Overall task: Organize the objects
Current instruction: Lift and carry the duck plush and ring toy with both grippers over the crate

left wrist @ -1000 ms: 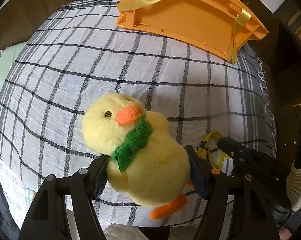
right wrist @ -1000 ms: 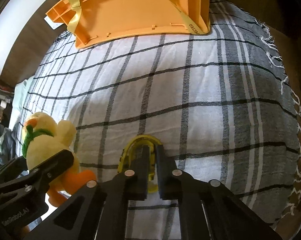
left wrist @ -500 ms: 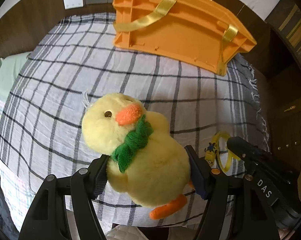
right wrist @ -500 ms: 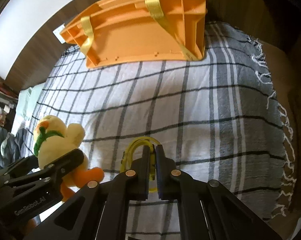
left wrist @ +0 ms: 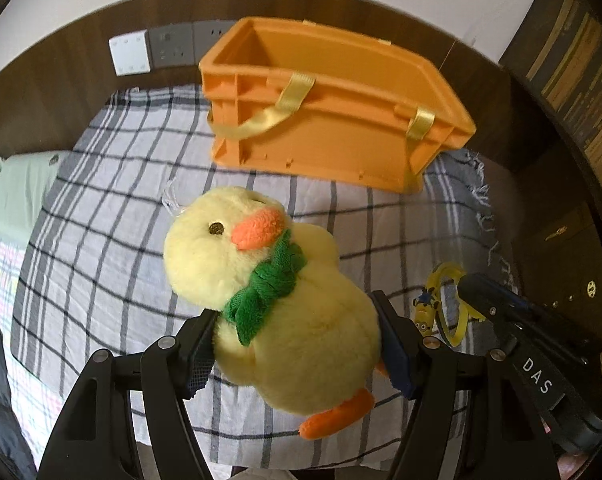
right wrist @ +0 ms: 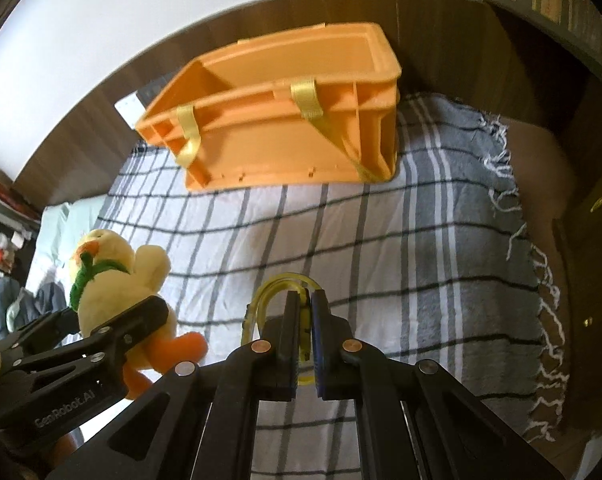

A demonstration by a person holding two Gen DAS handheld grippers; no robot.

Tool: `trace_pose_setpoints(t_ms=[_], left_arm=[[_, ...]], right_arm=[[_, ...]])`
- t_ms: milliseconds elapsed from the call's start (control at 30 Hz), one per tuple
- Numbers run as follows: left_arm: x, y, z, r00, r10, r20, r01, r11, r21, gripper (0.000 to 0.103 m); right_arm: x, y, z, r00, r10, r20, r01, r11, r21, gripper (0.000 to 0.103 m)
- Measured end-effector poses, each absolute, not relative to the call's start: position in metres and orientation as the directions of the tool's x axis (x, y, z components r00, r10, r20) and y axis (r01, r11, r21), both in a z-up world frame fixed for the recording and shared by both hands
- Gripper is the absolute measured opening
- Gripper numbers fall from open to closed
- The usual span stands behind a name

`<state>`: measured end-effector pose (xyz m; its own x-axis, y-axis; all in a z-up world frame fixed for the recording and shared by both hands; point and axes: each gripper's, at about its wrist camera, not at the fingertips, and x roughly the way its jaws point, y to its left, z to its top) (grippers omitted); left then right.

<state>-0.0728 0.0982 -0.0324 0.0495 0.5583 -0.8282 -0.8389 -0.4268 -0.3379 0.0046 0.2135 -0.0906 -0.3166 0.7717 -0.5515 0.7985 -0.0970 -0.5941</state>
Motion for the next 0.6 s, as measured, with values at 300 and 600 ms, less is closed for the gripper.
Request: trace_pose_setpoints(t_ms=[300,600], left_arm=[[-0.09,0.111,-0.008,0.039,0.604,-0.796,-0.853,-0.395,-0.342,0.069],[-0.109,0.125,0.009,0.042,0.638,-0.769,-0.864,-0.363,-0.348,0.069]], right_arm=[[0.005,0.182,-0.099,-0.348,0.738,-0.578,0.808,-0.077,-0.584,0.006],[0.005,0.159,-0.113,-0.372,0.716,-0.591,0.816,-0.051,-0.576,0.006]])
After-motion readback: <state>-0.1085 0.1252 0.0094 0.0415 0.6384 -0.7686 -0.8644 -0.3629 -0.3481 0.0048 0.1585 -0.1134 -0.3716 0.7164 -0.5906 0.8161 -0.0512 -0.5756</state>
